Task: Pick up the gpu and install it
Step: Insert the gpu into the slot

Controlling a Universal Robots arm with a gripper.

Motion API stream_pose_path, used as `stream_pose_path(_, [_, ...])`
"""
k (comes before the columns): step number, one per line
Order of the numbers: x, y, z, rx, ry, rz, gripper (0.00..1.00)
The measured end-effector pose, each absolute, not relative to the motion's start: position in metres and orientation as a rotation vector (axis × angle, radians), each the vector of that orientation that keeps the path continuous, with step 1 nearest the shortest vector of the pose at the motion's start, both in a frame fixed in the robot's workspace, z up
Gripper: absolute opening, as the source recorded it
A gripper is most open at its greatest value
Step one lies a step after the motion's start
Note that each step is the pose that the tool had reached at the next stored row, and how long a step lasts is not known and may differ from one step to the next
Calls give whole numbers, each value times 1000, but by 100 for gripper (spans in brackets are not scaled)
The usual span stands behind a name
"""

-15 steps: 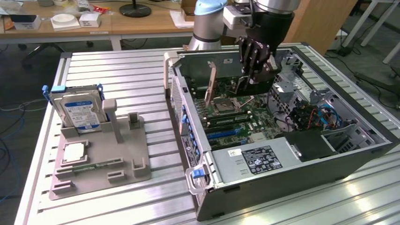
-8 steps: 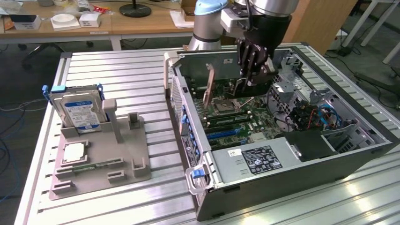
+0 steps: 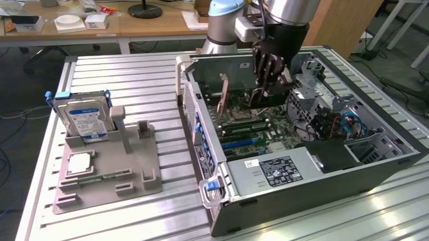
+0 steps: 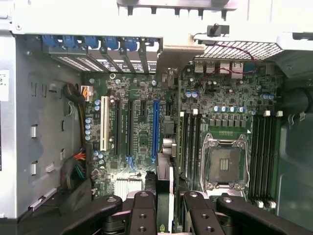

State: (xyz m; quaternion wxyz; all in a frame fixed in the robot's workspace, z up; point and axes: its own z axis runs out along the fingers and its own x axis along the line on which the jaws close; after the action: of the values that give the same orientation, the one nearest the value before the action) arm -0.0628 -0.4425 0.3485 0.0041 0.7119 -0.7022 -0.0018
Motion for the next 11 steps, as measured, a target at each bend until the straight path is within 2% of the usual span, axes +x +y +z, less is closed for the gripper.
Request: stream_pose_path(11, [-67,-443,340,2233,-2202,-2,27])
